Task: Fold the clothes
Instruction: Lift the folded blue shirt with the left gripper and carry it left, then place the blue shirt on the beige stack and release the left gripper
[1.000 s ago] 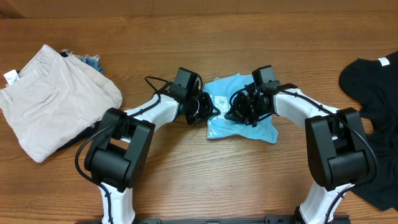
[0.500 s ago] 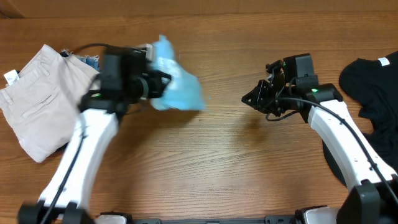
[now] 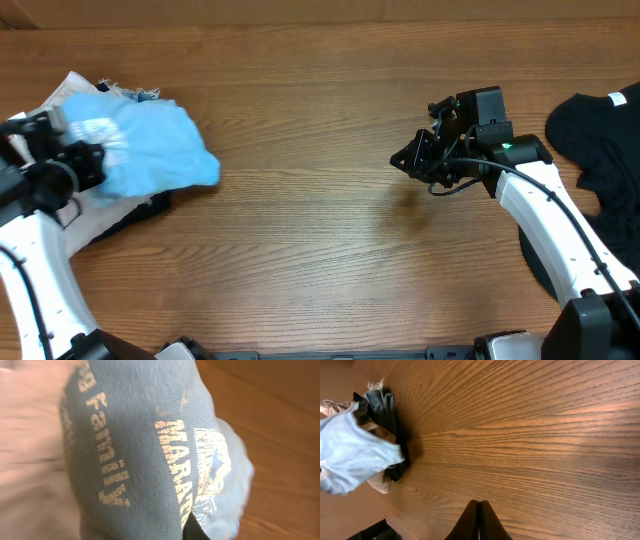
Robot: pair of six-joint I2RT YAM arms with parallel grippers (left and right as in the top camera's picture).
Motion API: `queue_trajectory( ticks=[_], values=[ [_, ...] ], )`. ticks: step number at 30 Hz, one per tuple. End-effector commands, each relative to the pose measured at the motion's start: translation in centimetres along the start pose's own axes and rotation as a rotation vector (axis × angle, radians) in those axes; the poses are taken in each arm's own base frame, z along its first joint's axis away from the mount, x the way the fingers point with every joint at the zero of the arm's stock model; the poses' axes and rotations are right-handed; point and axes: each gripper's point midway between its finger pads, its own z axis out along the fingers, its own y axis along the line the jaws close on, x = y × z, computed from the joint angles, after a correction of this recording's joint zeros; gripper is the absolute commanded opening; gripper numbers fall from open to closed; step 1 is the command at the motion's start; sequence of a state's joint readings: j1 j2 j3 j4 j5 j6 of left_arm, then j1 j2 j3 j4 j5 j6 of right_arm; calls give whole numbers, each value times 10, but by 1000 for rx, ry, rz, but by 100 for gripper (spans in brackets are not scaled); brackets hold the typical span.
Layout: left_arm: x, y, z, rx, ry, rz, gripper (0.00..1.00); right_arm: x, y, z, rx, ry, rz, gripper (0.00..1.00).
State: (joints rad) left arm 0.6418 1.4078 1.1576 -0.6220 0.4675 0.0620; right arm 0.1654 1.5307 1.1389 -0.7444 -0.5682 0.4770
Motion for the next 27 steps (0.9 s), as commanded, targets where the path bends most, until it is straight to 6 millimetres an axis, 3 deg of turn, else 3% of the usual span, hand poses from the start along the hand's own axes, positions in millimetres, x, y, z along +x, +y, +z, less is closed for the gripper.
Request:
queue_trajectory(
  ticks=[1, 6, 9, 11, 15, 18, 20, 22, 24, 27],
  values=[
    [-34, 24, -20, -8, -142, -52, 4, -6, 6, -4, -5, -25, -25, 4],
    [-76, 0, -34, 130, -295, -11, 4, -7, 7, -4, -8, -31, -29, 4],
    [-88, 12, -39, 47, -329, -6, 4, -5, 5, -4, -3, -23, -23, 4],
    [-78, 26, -33, -20, -288, -28, 5, -5, 5, -4, -2, -20, -21, 4],
    [-37, 70, -4, -191, -114, -114, 13, -5, 5, -4, -2, -20, -21, 4],
    [-12, 98, 5, -320, -32, -232, 43, -4, 5, -4, -2, -20, -20, 4],
    [-12, 102, 2, -334, -36, -259, 70, -4, 5, -4, -1, -18, -20, 4],
    [-17, 101, -4, -334, -44, -264, 86, -4, 5, -4, 0, -17, -18, 4],
    [-29, 98, -18, -336, -60, -263, 98, -4, 5, -4, 0, -18, -19, 4],
    [-49, 78, -41, -281, -93, -252, 100, -4, 5, -4, 0, -18, -20, 4]
  ],
)
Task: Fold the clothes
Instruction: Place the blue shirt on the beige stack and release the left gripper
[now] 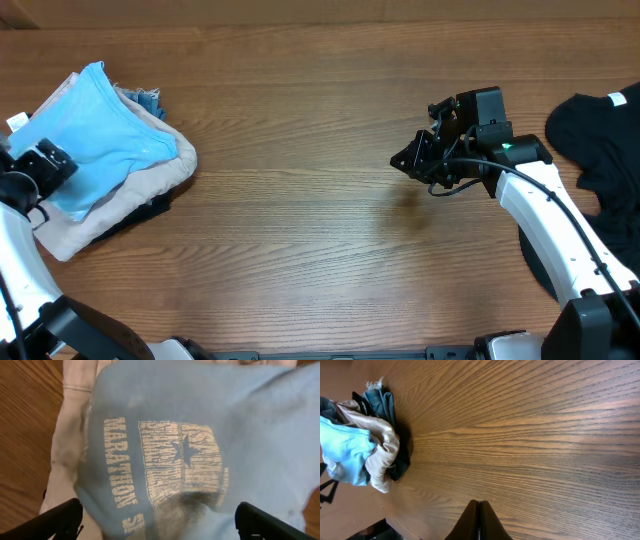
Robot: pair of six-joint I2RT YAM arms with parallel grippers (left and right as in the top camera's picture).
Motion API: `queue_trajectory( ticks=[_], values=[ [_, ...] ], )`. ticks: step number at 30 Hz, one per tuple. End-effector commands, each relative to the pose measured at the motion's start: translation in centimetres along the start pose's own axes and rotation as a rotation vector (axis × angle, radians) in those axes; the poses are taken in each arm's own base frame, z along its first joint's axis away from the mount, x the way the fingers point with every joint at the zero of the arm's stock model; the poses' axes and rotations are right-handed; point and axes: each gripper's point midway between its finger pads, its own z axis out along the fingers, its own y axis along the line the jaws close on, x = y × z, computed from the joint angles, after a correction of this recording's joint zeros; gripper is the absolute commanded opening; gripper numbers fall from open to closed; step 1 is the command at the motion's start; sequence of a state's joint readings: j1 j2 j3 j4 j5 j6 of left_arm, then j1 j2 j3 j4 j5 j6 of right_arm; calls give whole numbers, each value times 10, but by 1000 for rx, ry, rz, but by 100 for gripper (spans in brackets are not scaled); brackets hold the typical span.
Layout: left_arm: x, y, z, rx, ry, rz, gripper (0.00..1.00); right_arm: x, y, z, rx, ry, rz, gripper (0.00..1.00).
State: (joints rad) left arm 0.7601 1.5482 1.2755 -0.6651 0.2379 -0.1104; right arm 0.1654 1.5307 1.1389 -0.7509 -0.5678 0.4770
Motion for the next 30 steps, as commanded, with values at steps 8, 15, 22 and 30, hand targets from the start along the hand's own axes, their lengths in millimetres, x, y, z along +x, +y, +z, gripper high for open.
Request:
queue_trajectory(
  ticks=[8, 15, 22, 30],
  values=[
    [-44, -24, -34, 79, -118, 40, 4, -7, 7, -4, -8, -31, -29, 4],
    [33, -20, 106, 255, 203, 55, 4, -7, 7, -4, -8, -30, -28, 4],
    [51, -5, 152, 243, 249, 35, 16, -5, 5, -4, -3, -22, -33, 4],
    [-67, -112, -24, 616, -37, 246, 49, -27, 46, -39, -43, -132, -408, 13]
  ],
)
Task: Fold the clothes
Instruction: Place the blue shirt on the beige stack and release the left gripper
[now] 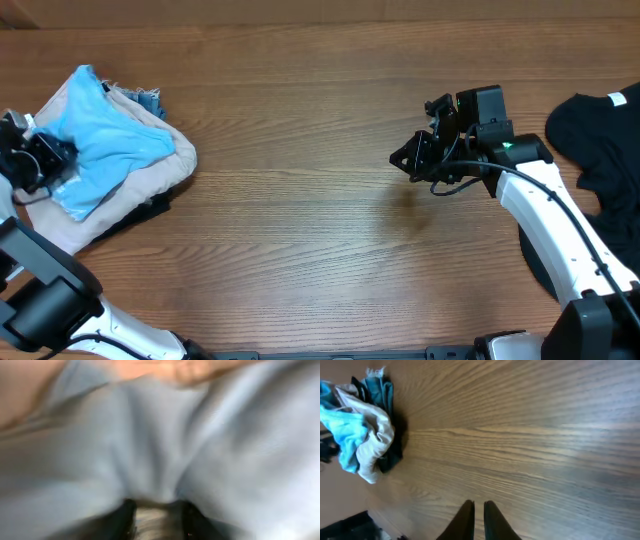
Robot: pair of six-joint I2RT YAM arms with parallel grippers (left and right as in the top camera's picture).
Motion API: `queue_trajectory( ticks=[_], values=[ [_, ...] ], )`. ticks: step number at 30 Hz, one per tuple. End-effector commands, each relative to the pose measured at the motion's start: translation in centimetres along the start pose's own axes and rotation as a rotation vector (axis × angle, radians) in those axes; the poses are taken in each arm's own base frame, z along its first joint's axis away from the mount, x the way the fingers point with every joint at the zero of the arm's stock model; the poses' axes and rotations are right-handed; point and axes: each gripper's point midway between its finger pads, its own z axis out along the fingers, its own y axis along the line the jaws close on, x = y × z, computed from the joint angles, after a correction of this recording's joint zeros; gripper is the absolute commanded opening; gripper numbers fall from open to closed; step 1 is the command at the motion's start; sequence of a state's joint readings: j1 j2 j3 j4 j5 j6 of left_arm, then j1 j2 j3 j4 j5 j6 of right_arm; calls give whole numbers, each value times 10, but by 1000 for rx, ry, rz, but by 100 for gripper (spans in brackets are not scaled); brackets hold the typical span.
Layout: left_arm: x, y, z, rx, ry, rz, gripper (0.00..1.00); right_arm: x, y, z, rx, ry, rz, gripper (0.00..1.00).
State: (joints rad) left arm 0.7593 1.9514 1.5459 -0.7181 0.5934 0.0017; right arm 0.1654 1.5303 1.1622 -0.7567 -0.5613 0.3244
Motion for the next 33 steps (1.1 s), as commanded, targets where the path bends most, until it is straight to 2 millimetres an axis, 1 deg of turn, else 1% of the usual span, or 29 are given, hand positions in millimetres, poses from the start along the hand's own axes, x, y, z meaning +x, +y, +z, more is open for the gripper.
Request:
queue_trajectory(
  ticks=[1, 2, 3, 4, 5, 6, 7, 8, 9, 10, 11, 12, 13, 16, 17, 22, 24, 26, 29, 31, 33],
  values=[
    [-45, -129, -112, 252, -207, 332, 53, -36, 49, -49, -39, -161, -299, 13],
    [-39, -149, -135, 243, -219, 404, 55, -42, 60, -63, -45, -202, -342, 13],
    [-31, -167, -152, 237, -223, 465, 57, -48, 70, -78, -39, -250, -384, 15],
    [-20, -183, -167, 227, -226, 518, 58, -56, 78, -98, -8, -318, -412, 17],
    [-3, -204, -185, 200, -230, 572, 60, -63, 84, -119, 35, -387, -429, 20],
    [9, -218, -196, 184, -233, 600, 62, -68, 88, -136, 70, -442, -438, 26],
    [23, -232, -205, 176, -229, 620, 67, -70, 92, -155, 106, -498, -446, 46],
    [45, -249, -215, 159, -218, 652, 69, -70, 96, -172, 127, -550, -455, 63],
    [58, -257, -220, 143, -203, 670, 73, -68, 99, -182, 136, -580, -461, 73],
    [76, -264, -223, 123, -174, 676, 92, -64, 103, -195, 139, -612, -469, 82],
    [103, -272, -225, 99, -116, 693, 100, -56, 107, -207, 140, -637, -476, 100],
    [117, -274, -223, 87, -76, 703, 100, -52, 108, -213, 143, -646, -478, 100],
    [126, -274, -221, 68, -45, 706, 100, -48, 108, -216, 142, -648, -479, 100],
    [142, -275, -214, 27, 16, 741, 100, -38, 106, -218, 147, -633, -472, 100],
    [143, -276, -211, 24, 26, 750, 100, -36, 104, -217, 151, -621, -467, 100],
    [135, -282, -195, 35, 33, 730, 100, -24, 89, -202, 180, -526, -425, 100],
    [134, -280, -187, 29, 55, 725, 100, -21, 86, -199, 186, -504, -416, 100],
    [133, -279, -180, 24, 74, 720, 100, -19, 86, -196, 174, -488, -411, 100],
    [132, -277, -170, 16, 102, 713, 100, -13, 95, -193, 116, -465, -421, 100],
    [132, -275, -162, 10, 124, 708, 100, -13, 95, -193, 116, -464, -421, 100],
    [132, -273, -154, 4, 146, 703, 100, -8, 91, -190, 126, -438, -409, 100]
  ],
)
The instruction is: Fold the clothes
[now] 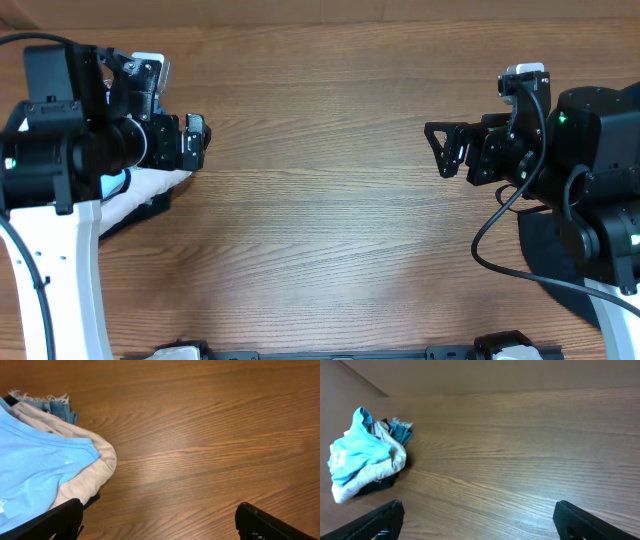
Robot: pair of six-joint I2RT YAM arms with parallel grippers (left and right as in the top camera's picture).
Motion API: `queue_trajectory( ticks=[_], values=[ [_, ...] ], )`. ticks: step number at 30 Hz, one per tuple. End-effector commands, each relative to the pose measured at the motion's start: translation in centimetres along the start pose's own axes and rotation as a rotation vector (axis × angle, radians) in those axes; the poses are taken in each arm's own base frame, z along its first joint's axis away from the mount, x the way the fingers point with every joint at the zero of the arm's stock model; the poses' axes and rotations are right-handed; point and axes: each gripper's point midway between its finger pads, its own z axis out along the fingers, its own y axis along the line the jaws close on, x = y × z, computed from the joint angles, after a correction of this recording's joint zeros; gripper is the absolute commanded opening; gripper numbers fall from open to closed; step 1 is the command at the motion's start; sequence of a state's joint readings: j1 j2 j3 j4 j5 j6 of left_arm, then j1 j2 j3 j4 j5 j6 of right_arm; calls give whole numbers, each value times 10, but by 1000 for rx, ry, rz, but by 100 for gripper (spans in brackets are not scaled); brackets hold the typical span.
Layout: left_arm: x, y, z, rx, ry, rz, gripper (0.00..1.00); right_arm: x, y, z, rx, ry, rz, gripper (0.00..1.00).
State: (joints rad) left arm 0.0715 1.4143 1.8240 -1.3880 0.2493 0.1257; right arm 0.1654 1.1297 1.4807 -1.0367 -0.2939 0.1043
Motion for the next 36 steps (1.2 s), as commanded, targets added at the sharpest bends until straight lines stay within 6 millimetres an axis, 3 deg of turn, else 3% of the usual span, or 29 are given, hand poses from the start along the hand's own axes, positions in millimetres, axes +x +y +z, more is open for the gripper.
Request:
queue_trajectory(
  ticks=[1, 9, 11, 13, 20, 27, 34, 36],
  values=[
    [1, 3, 14, 1, 38, -23, 100, 3, 0, -4, 9, 9, -6, 100],
    [2, 9, 39, 9, 105, -40, 100, -8, -10, -52, 144, -147, -154, 100],
    [3, 10, 44, 11, 119, -43, 100, -2, -20, -63, 198, -193, -157, 100],
    [3, 11, 47, 12, 126, -45, 100, 18, -30, -64, 222, -196, -142, 100],
    [3, 11, 48, 12, 129, -46, 100, 86, -64, -25, 240, -279, -137, 100],
    [3, 11, 48, 12, 129, -46, 100, 160, -85, 8, 231, -308, -146, 100],
    [3, 11, 48, 12, 129, -46, 100, 199, -93, 30, 197, -319, -131, 100],
    [3, 11, 48, 12, 129, -46, 100, 200, -95, 34, 193, -349, -139, 100]
  ],
)
